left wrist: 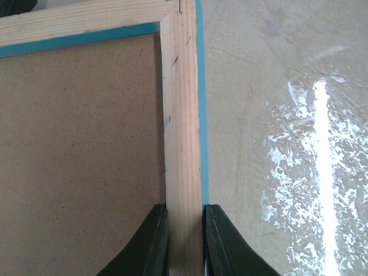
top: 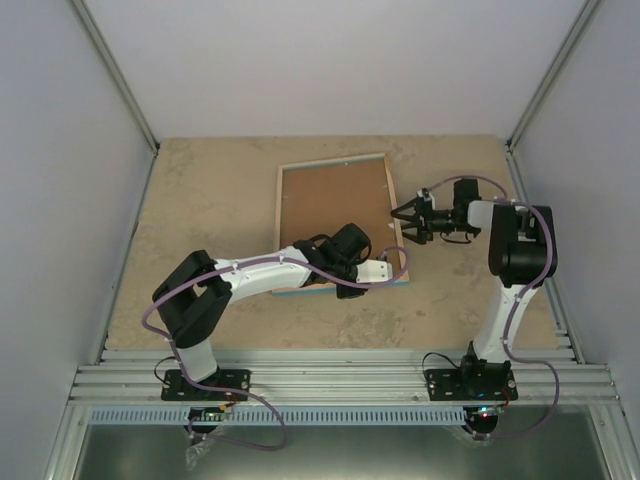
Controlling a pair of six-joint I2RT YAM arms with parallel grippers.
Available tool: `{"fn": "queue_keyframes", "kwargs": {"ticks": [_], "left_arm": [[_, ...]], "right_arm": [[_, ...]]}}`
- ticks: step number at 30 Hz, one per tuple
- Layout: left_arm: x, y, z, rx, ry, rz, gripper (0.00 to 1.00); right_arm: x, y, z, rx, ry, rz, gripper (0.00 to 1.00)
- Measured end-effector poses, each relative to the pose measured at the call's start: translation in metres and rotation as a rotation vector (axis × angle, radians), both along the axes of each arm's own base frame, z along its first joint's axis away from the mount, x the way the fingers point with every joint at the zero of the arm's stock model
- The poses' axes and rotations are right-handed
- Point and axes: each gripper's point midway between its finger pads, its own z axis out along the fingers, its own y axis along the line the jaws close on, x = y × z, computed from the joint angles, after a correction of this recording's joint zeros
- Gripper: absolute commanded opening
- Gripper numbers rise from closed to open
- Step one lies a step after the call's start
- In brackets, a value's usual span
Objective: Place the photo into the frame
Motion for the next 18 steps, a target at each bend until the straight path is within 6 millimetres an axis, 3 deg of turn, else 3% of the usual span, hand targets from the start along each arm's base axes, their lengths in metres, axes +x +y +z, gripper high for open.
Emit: {"fn": "queue_keyframes", "kwargs": {"ticks": [5,13,18], "left_arm": [[-0.003,-0.001,0.001,-0.008,0.009,-0.014,0.0],[-0.011,0.004,0.005,-0.021,0.007,-0.041,0.0],[-0.012,0.006,0.005,-0.023,0.003,-0.047,0.0]], "right_arm": [[0.008,0.015,0.007,0.021,-0.014,0.021,0.78],[0.019,0.027,-0.009,0.04,0.043,0.019,0.55],[0.022,0.038,-0.007,0.049,0.057,0.033,0.43]]}}
